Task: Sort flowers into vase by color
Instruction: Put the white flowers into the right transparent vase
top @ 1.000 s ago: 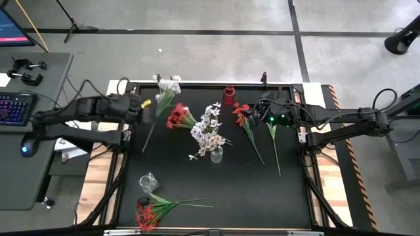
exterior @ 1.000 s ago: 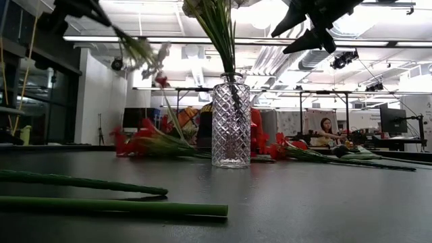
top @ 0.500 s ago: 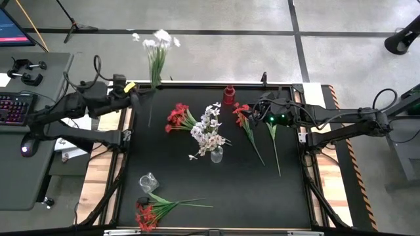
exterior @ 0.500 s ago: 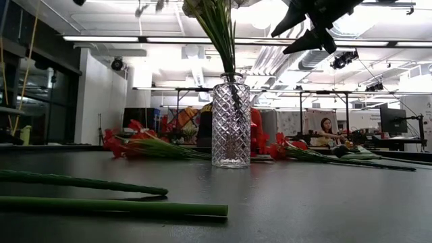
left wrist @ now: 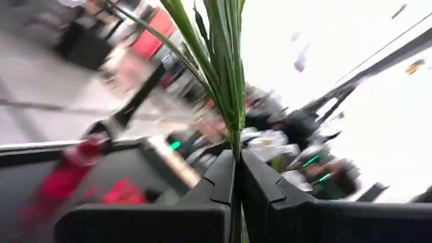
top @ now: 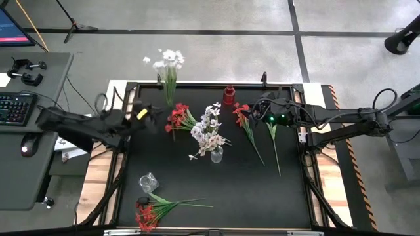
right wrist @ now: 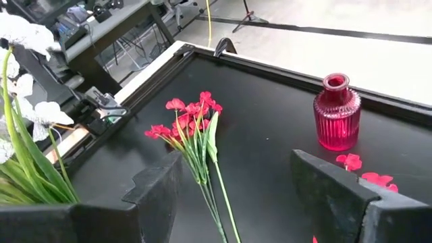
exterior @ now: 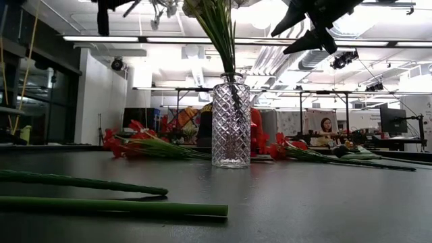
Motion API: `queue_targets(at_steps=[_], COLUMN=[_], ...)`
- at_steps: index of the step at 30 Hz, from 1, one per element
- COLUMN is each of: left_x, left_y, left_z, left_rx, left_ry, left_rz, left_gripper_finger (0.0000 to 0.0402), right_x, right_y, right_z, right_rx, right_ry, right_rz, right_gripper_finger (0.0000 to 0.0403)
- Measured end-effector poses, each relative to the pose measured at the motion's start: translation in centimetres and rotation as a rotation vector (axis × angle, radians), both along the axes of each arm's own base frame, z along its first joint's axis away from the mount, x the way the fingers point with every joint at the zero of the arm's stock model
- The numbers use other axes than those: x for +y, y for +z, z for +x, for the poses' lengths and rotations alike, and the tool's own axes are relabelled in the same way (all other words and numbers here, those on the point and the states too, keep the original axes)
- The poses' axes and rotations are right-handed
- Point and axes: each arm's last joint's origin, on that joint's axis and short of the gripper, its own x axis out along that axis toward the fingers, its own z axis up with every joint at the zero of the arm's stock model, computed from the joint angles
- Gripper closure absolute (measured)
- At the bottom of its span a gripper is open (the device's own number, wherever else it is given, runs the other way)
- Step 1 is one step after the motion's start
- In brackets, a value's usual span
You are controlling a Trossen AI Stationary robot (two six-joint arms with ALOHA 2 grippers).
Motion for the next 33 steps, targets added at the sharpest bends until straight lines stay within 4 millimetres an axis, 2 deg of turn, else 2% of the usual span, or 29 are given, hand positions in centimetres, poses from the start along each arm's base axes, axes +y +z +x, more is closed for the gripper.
queue_targets(at_steps=[3, 6, 12, 15, 19, 23, 26, 31, 33], left_x=[-0.6, -1.3, -3.1, -3.9, -4.8, -5.0, -4.9, -4.8, -4.8], left_y=[-1.9, -3.4, -4.8, -5.9, -7.1, -7.2, -7.1, -7.2, -6.6], left_z=[-0.6, -1.4, -1.2, -0.3, 1.2, 1.7, 1.6, 1.6, 1.6], left_rx=[-0.164, -0.220, -0.114, -0.061, -0.066, -0.096, -0.065, 0.111, 0.087], left_ry=[-0.020, -0.046, -0.013, 0.042, -0.001, -0.001, 0.067, 0.154, 0.159], left_rz=[0.011, 0.030, 0.021, 0.003, 0.008, 0.059, 0.121, 0.413, 0.445], left_gripper_finger=[0.0401, 0.0401, 0.0401, 0.0401, 0.0401, 0.0401, 0.0401, 0.0401, 0.0399], right_x=[0.0, 0.0, 0.0, 0.0, -0.1, -0.1, 0.1, 0.6, 0.8], right_y=[0.0, 0.0, 0.3, 0.9, 1.9, 2.8, 3.3, 3.4, 3.3], right_z=[0.0, 0.0, 0.2, 0.4, 0.8, 1.0, 1.1, 1.1, 1.3], right_rx=[-0.010, -0.024, -0.090, -0.163, -0.280, -0.383, -0.435, -0.450, -0.446], right_ry=[-0.009, -0.022, -0.044, -0.047, -0.045, -0.040, -0.033, -0.017, -0.007], right_rz=[0.017, 0.040, 0.082, 0.092, 0.095, 0.091, 0.096, 0.120, 0.123], right_gripper_finger=[0.0142, 0.0142, 0.0142, 0.0142, 0.0142, 0.0142, 0.0142, 0.0142, 0.0142])
